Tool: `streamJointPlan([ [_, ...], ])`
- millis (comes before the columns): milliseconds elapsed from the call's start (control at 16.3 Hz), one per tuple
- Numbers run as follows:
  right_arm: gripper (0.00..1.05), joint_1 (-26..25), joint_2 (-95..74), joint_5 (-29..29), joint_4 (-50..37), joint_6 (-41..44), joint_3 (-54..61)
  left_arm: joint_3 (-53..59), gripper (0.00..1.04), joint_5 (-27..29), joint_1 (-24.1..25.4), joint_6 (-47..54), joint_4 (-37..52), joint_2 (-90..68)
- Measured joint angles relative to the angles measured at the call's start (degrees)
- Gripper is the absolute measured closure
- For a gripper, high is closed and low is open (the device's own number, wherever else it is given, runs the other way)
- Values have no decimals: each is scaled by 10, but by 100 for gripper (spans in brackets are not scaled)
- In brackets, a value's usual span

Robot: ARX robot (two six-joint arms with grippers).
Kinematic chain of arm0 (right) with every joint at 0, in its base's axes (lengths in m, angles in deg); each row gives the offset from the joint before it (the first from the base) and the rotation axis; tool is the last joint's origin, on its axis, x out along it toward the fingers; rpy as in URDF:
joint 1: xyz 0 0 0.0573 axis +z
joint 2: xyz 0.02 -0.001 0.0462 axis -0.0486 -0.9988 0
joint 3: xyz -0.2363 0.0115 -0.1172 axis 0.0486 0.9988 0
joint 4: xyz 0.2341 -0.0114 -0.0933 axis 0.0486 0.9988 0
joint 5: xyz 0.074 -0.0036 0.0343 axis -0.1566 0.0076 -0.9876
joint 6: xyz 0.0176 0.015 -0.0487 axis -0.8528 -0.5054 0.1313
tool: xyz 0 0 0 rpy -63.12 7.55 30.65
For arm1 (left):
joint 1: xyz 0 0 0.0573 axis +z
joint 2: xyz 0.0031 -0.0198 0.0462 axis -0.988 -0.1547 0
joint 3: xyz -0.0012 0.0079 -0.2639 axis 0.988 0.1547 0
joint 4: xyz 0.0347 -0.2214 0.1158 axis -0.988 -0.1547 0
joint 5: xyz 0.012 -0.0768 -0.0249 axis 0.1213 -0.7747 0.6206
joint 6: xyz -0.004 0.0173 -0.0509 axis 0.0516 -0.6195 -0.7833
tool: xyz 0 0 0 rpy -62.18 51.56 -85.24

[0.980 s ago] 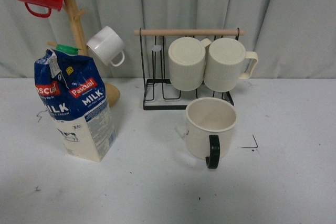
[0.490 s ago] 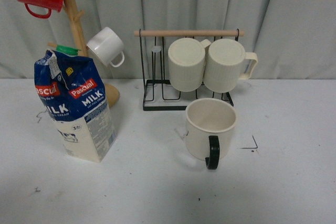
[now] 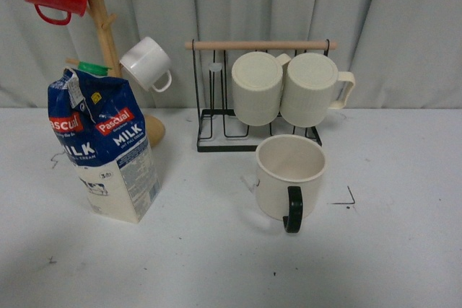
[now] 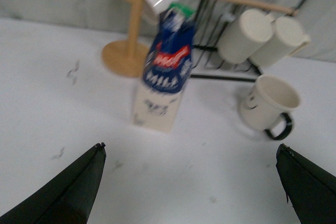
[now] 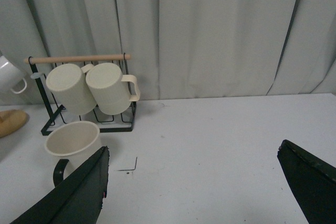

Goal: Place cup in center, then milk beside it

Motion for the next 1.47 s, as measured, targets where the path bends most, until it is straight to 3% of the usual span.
streamJointPlan([
  [122, 6, 0, 0, 0, 0, 0, 0, -47, 7, -1, -50, -14, 118, -109],
  [306, 6, 0, 0, 0, 0, 0, 0, -152, 7, -21, -64, 1, 313, -380],
  [367, 6, 0, 0, 0, 0, 0, 0, -183, 7, -37, -61, 17, 327, -440],
  [612, 6, 0, 0, 0, 0, 0, 0, -304, 7, -75, -26, 121, 283, -641],
  [918, 6, 0, 0, 0, 0, 0, 0, -379, 7, -97, 6, 213, 228, -702],
  [1469, 6, 0, 0, 0, 0, 0, 0, -428, 7, -52, -29, 268, 126, -776],
])
